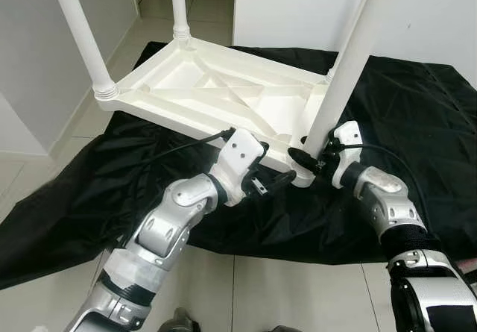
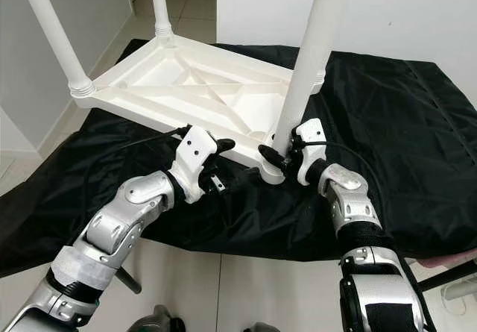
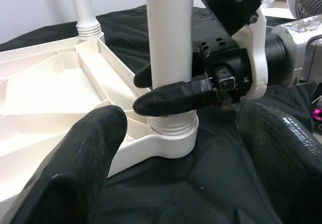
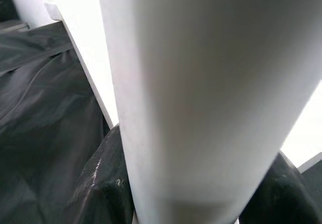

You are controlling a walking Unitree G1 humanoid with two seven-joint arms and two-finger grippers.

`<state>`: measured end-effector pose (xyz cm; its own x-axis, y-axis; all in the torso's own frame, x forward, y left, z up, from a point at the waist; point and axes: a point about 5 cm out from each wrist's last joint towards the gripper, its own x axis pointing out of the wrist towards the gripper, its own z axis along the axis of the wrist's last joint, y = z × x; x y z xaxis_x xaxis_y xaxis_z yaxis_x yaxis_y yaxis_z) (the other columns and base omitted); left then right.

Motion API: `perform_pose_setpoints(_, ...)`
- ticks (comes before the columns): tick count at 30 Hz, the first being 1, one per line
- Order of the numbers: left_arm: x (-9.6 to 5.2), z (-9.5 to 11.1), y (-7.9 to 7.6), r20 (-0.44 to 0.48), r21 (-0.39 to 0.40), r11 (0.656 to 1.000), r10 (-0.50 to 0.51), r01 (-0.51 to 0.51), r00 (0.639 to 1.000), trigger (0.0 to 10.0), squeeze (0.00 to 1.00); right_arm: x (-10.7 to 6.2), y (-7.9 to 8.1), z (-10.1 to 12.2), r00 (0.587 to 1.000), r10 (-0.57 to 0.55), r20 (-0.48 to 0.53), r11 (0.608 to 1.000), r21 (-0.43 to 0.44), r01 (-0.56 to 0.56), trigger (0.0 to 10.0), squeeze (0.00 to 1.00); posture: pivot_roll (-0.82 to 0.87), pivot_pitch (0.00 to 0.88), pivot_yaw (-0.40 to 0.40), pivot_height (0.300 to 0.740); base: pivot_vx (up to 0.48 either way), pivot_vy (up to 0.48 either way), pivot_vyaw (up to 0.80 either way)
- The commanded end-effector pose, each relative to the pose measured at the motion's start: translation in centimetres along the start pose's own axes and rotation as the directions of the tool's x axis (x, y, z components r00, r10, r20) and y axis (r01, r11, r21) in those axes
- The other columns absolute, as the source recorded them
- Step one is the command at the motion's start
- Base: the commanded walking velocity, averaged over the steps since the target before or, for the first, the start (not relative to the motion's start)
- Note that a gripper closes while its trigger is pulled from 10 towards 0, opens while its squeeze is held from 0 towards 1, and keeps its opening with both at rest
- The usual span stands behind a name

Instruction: Building children table

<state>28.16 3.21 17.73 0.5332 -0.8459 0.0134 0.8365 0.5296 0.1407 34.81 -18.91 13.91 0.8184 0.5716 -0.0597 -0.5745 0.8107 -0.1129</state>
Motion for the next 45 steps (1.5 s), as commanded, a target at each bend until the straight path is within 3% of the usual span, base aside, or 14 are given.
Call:
perform_pose_setpoints(1, 0.2, -0.1, -0.4, -0.007, 0.002, 1.0, -0.028, 0.028, 1.0, 10.0, 0.0, 0.0, 0.3, -1.7, 0.992, -0.105, -0.072, 0.993, 0.054, 0.109, 10.0, 0.0, -0.02, 0.0, -0.01, 0.74, 0.0, 0.0, 0.0)
perform_pose_setpoints(4, 0.1, -0.1, -0.5, -0.007, -0.003, 1.0, -0.029, 0.029, 1.0, 10.0, 0.0, 0.6, 0.8, -1.7, 0.957, -0.275, -0.088, 0.953, 0.103, 0.284, 10.0, 0.0, -0.03, 0.0, -0.009, 0.74, 0.0, 0.0, 0.0)
perform_pose_setpoints(9, 0.1, -0.2, -0.5, -0.007, -0.004, 1.0, -0.029, 0.029, 1.0, 10.0, 0.0, 0.7, 1.0, -1.7, 0.938, -0.333, -0.094, 0.932, 0.119, 0.342, 10.0, 0.0, -0.02, 0.0, -0.01, 0.74, 0.0, 0.0, 0.0)
perform_pose_setpoints(11, 0.1, -0.1, -0.4, -0.005, -0.004, 1.0, -0.026, 0.026, 1.0, 10.0, 0.0, 0.9, 1.6, -1.4, 0.844, -0.528, -0.098, 0.831, 0.145, 0.537, 10.0, 0.0, -0.02, 0.0, -0.018, 0.74, 0.0, 0.0, 0.0)
perform_pose_setpoints(12, 0.1, -0.1, -0.4, -0.005, -0.004, 1.0, -0.026, 0.026, 1.0, 10.0, 0.0, 0.9, 1.6, -1.4, 0.844, -0.528, -0.098, 0.831, 0.145, 0.537, 10.0, 0.0, -0.02, 0.0, -0.018, 0.74, 0.0, 0.0, 0.0)
perform_pose_setpoints(16, 0.1, 0.1, -0.3, 0.0, -0.006, 1.0, -0.019, 0.019, 1.0, 10.0, 0.0, 1.0, 4.1, -0.8, 0.673, -0.733, -0.098, 0.646, 0.213, 0.733, 10.0, 0.0, -0.01, 0.0, -0.014, 0.74, 0.0, 0.0, 0.0)
perform_pose_setpoints(28, 0.1, 0.2, -0.3, 0.003, -0.007, 1.0, -0.019, 0.02, 1.0, 10.0, 0.0, 1.5, 4.6, 0.7, 0.696, -0.717, -0.029, 0.677, 0.208, 0.706, 10.0, 0.0, -0.02, 0.0, -0.007, 0.74, 0.0, 0.0, 0.0)
perform_pose_setpoints(29, 0.1, 0.2, -0.4, 0.004, -0.009, 1.0, -0.021, 0.021, 1.0, 10.0, 0.0, 1.3, 4.8, 0.9, 0.699, -0.715, -0.01, 0.682, 0.208, 0.701, 10.0, 0.5, -0.02, 0.0, -0.006, 0.74, 0.0, 0.0, 0.0)
perform_pose_setpoints(31, 0.1, 0.2, -0.5, 0.005, -0.01, 1.0, -0.022, 0.022, 1.0, 10.0, 0.0, 1.1, 4.9, 1.0, 0.701, -0.713, 0.005, 0.687, 0.208, 0.697, 10.0, 0.5, -0.02, 0.0, -0.006, 0.74, 0.0, 0.0, 0.0)
perform_pose_setpoints(32, 0.0, 0.2, -0.5, 0.004, -0.012, 1.0, -0.022, 0.022, 1.0, 10.0, 0.0, 0.9, 5.0, 1.1, 0.713, -0.701, 0.022, 0.697, 0.232, 0.678, 10.0, 1.0, -0.01, 0.0, -0.005, 0.74, 0.0, 0.0, 0.0)
perform_pose_setpoints(40, -0.3, 0.2, -0.7, 0.001, -0.016, 1.0, -0.019, 0.019, 1.0, 10.0, 0.0, -1.4, 5.4, 1.2, 0.765, -0.632, 0.122, 0.767, 0.238, 0.596, 10.0, 1.0, 0.0, 0.009, -0.008, 0.74, 0.0, 0.0, 0.0)
perform_pose_setpoints(41, -0.4, 0.3, -0.6, 0.002, -0.016, 1.0, -0.017, 0.017, 1.0, 10.0, 0.0, -1.7, 5.4, 1.0, 0.792, -0.597, 0.127, 0.794, 0.23, 0.562, 10.0, 0.39, 0.0, 0.008, -0.013, 0.74, 0.0, 0.0, 0.0)
perform_pose_setpoints(44, -0.4, 0.3, -0.6, 0.002, -0.016, 1.0, -0.015, 0.015, 1.0, 10.0, 0.0, -1.9, 5.5, 0.8, 0.809, -0.574, 0.128, 0.812, 0.222, 0.54, 10.0, 0.39, 0.0, 0.008, -0.013, 0.74, 0.0, 0.0, 0.0)
perform_pose_setpoints(45, -0.5, 0.3, -0.6, 0.002, -0.016, 1.0, -0.012, 0.012, 1.0, 10.0, 0.0, -2.2, 5.4, 0.7, 0.826, -0.548, 0.133, 0.83, 0.212, 0.516, 10.0, 0.0, 0.0, 0.013, -0.02, 0.74, 0.0, 0.0, 0.0)
